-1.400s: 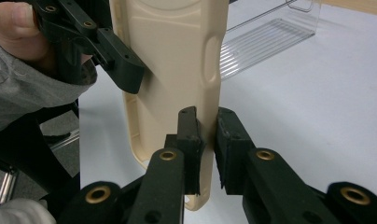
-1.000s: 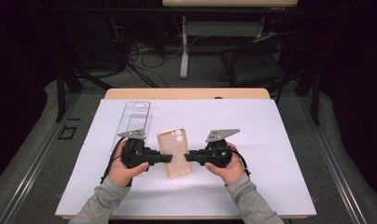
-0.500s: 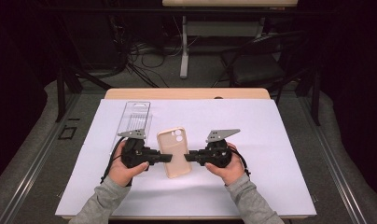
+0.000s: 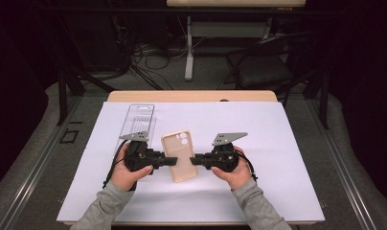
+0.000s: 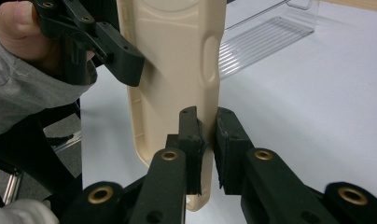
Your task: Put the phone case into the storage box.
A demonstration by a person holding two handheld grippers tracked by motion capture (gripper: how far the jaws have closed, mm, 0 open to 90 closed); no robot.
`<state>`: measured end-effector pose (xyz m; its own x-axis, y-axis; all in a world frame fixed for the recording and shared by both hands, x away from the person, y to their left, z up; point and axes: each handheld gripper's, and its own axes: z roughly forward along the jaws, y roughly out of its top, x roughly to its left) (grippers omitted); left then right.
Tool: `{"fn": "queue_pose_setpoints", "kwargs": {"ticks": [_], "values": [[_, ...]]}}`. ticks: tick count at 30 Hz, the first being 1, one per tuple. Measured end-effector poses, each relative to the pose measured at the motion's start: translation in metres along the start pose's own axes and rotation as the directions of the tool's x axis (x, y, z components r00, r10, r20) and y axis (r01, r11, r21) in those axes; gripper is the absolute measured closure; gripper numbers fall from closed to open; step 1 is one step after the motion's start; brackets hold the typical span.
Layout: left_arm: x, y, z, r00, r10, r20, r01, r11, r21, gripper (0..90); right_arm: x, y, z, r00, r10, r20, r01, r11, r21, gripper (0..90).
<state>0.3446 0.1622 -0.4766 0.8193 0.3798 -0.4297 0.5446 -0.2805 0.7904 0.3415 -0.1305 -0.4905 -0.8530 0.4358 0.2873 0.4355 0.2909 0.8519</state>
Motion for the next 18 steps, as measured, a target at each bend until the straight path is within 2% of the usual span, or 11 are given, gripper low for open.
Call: {"fn": "queue_pose_setpoints", "kwargs": {"ticks": [2, 4, 7, 9, 12, 18], "values": [[0.0009, -0.0001, -0.0004, 1.0, -0.005, -0.008, 0.005, 0.9999, -0.013, 64.1, -0.0009, 0.0001, -0.0012, 1.0, 0.003, 0.007, -0.003, 1.0, -0.003, 82.6], [0.0011, -0.0001, -0.0007, 0.9988, 0.013, -0.047, -0.015, 0.9994, -0.032, 60.9, -0.0018, 0.0001, -0.0024, 0.9998, 0.008, 0.019, -0.007, 1.0, -0.008, 82.6], [0.0015, -0.0005, -0.0012, 0.9976, 0.022, -0.066, -0.026, 0.9978, -0.062, 57.8, -0.0039, 0.0, -0.0046, 0.9992, 0.017, 0.037, -0.016, 1.0, -0.019, 82.6], [0.0017, -0.0004, -0.0018, 0.9954, 0.041, -0.086, -0.048, 0.9957, -0.08, 54.2, -0.0052, 0.0, -0.0064, 0.9986, 0.021, 0.048, -0.02, 1.0, -0.022, 82.6], [0.0022, -0.0002, -0.0028, 0.996, 0.021, -0.087, -0.03, 0.9939, -0.106, 49.7, -0.0071, -0.0001, -0.0085, 0.9966, 0.029, 0.077, -0.027, 0.999, -0.027, 82.6], [0.0042, -0.0001, -0.0058, 0.9915, 0.025, -0.128, -0.039, 0.9927, -0.114, 47.9, -0.0101, -0.0014, -0.0103, 0.9928, 0.046, 0.11, -0.043, 0.998, -0.034, 82.6]]}}
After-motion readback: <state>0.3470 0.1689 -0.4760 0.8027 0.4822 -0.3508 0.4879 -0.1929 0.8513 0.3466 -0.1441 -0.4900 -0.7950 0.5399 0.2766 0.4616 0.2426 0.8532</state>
